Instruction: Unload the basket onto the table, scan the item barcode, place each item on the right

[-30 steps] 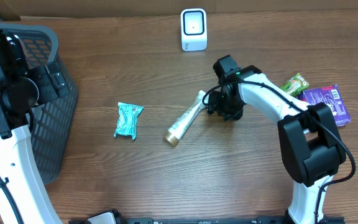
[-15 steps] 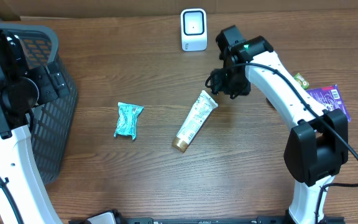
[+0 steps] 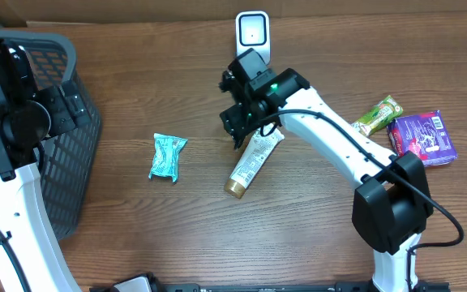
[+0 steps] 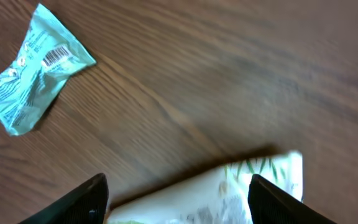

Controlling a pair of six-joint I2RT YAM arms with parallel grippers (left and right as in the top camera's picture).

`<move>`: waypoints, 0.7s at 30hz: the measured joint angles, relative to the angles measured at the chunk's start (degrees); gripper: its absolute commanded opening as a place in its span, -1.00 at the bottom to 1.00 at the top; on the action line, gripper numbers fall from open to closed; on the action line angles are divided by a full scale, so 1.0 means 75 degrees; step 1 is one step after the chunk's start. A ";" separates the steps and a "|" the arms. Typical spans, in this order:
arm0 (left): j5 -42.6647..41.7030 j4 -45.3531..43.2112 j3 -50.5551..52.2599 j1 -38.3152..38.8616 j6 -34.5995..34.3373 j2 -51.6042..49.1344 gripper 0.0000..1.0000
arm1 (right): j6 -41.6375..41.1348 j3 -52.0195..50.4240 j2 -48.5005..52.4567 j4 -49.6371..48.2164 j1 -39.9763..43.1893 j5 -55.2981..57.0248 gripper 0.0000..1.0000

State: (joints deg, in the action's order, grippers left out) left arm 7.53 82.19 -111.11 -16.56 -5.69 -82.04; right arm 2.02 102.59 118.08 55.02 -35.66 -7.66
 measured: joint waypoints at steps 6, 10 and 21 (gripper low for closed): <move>0.0000 0.0003 0.0000 0.0000 0.0000 0.0000 0.99 | 0.0498 0.0000 0.0790 -0.0184 0.0204 0.0108 0.46; -0.0003 0.0006 0.0000 0.0000 0.0000 0.0000 0.99 | 0.0615 -0.0035 0.1192 0.0052 0.0376 0.0146 0.46; 0.0000 0.0009 0.0000 0.0000 0.0000 0.0000 0.99 | 0.0254 -0.0044 0.1209 0.2393 0.1110 0.0012 0.45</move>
State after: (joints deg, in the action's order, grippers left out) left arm 7.53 82.26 -111.11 -16.56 -5.69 -82.04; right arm 3.92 102.26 127.15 72.97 -27.33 -7.57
